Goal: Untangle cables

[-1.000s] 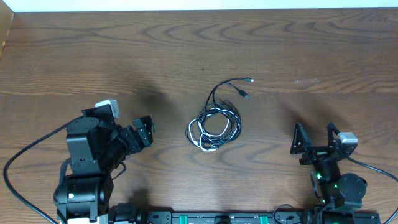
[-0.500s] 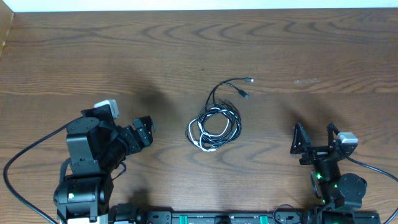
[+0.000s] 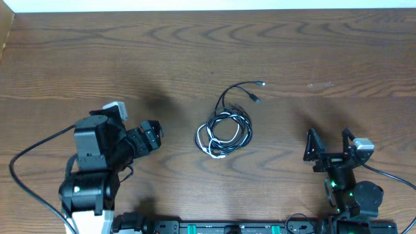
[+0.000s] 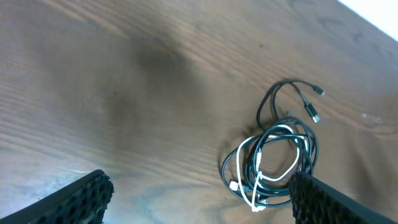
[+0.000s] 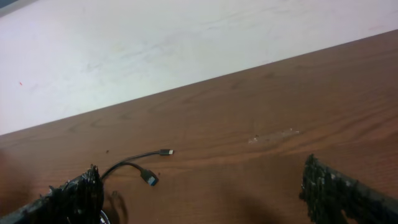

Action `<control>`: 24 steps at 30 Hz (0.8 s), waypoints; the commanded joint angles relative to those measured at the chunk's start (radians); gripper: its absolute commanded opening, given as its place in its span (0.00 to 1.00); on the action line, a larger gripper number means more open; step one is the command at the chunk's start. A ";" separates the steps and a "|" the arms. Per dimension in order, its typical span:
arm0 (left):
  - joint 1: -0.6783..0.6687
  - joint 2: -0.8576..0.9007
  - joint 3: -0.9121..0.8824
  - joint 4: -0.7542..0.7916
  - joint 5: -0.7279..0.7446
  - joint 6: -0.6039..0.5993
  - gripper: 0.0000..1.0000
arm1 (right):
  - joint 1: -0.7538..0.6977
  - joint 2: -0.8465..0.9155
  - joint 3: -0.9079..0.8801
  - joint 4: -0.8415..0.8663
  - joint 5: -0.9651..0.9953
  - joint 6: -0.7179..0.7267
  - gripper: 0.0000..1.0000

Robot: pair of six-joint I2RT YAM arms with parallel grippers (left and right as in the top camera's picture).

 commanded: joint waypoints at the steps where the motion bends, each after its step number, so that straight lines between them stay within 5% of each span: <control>1: -0.006 0.035 0.022 -0.004 0.013 -0.055 0.91 | -0.005 0.000 -0.001 -0.005 0.007 -0.005 0.99; 24: -0.242 0.192 0.195 -0.028 0.004 -0.054 0.91 | -0.005 0.000 -0.001 -0.005 0.007 -0.005 0.99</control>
